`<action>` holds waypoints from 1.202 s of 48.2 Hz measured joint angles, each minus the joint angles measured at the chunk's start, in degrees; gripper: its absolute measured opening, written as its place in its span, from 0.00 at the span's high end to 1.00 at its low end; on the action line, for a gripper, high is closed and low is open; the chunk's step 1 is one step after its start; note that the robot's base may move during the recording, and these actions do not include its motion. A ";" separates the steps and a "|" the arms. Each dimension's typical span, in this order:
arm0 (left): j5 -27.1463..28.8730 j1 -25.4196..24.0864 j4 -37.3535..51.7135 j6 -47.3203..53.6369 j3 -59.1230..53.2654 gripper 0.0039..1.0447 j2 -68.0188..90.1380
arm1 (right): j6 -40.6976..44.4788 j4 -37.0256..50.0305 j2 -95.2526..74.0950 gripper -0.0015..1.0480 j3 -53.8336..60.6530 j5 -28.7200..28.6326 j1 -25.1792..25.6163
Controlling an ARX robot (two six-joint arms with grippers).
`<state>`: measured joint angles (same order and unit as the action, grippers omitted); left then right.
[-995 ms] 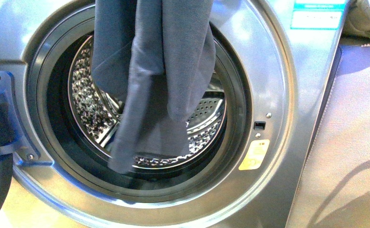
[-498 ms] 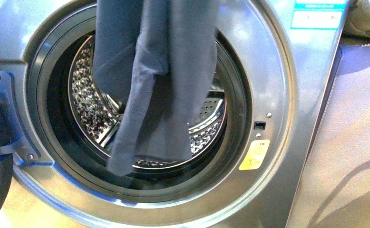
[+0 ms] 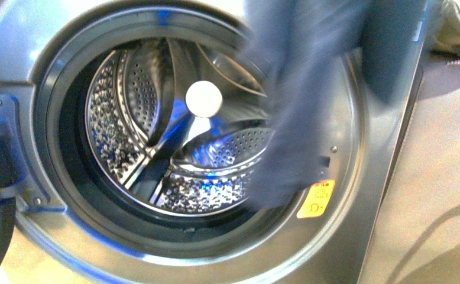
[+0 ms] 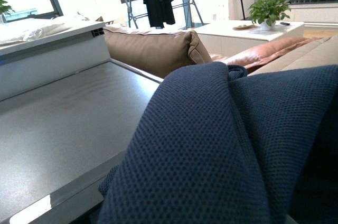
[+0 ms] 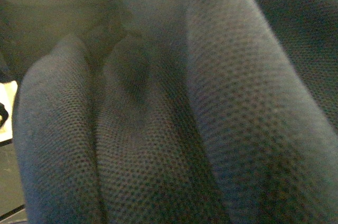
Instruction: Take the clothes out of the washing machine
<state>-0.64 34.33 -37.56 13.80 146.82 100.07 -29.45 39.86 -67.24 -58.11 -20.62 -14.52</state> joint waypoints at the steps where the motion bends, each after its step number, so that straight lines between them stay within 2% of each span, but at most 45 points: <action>1: 0.00 0.04 0.00 0.00 0.00 0.85 0.00 | -0.37 -0.24 0.44 0.94 -0.13 -0.46 0.55; 15: 0.09 0.07 0.00 0.09 0.00 0.45 0.00 | -2.75 -3.45 2.10 0.94 -4.31 -2.47 6.51; 16: 0.17 0.04 0.00 0.09 0.07 0.36 0.00 | -2.99 -4.33 1.86 0.94 -5.79 -2.45 8.26; 17: 0.17 0.04 0.00 0.09 0.09 0.35 0.00 | -3.02 -4.70 1.68 0.94 -6.38 -2.45 9.07; 22: 0.24 0.04 0.00 0.09 0.22 0.11 0.00 | -4.94 -6.54 -0.09 0.94 -10.60 -2.54 15.43; 24: 0.24 0.04 0.00 0.20 0.22 0.04 0.00 | -6.58 -6.75 -0.90 0.94 -11.87 -2.95 18.38; 28: 0.24 0.04 0.02 0.15 0.31 0.06 0.00 | -11.23 -6.34 -2.10 0.94 -14.10 -4.48 25.55; 35: 0.24 0.04 0.02 0.17 0.31 0.06 0.00 | -17.92 -5.84 -0.20 0.94 -15.65 -10.91 38.84; 40: 0.24 0.04 0.04 0.17 0.31 0.06 0.00 | -17.75 -8.81 3.02 0.94 -14.21 -14.73 44.04; 48: 0.24 0.04 0.04 0.17 0.31 0.06 0.00 | -18.38 -8.50 8.57 0.94 -7.32 -23.87 53.00; 58: 0.24 0.04 0.04 0.17 0.31 0.06 0.00 | -16.00 -7.50 12.11 0.94 6.03 -35.76 64.30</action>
<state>-0.40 34.37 -37.52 13.98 147.13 100.07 -45.45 32.36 -55.13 -52.07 -56.38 49.78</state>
